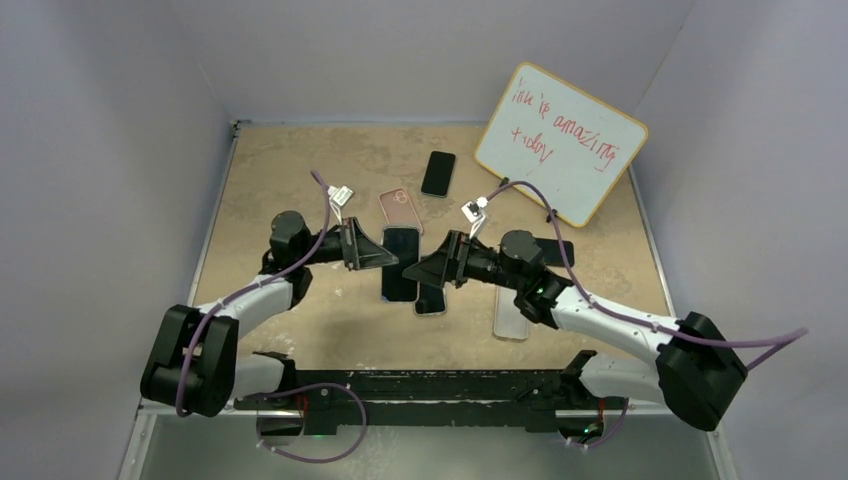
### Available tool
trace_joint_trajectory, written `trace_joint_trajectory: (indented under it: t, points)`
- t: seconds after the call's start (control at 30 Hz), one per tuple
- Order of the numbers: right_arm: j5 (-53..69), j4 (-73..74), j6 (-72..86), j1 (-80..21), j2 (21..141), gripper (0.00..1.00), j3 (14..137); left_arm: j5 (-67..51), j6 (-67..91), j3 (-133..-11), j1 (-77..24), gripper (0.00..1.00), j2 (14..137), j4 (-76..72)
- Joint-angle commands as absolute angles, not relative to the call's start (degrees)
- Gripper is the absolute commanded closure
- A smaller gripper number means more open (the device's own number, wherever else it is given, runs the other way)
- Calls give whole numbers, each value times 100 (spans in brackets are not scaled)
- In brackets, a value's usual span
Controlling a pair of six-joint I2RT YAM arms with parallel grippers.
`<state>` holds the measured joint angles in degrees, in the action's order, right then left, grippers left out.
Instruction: Put the phone into the phone case
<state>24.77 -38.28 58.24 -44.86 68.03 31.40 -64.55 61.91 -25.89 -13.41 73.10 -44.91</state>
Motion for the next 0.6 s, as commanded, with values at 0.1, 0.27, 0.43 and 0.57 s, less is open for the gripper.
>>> trace_joint_trajectory:
  t: [0.1, 0.27, 0.43, 0.57]
  points:
    - [2474, -2659, 4994, -3874, 6402, 1, 3767, -6852, 5871, -2739, -1880, 100, 6796, -4702]
    - [3160, -2365, 4574, -3772, 6474, 3, 4189, -6994, 5810, -2773, -1945, 100, 6645, -4529]
    - [3775, -2797, 4738, -3749, 6788, 11, 4346, -6945, 5822, -2785, -1977, 100, 6699, -4438]
    - [3822, -3023, 4894, -3749, 6893, 16, 4409, -6921, 5832, -2761, -1986, 100, 6715, -4432]
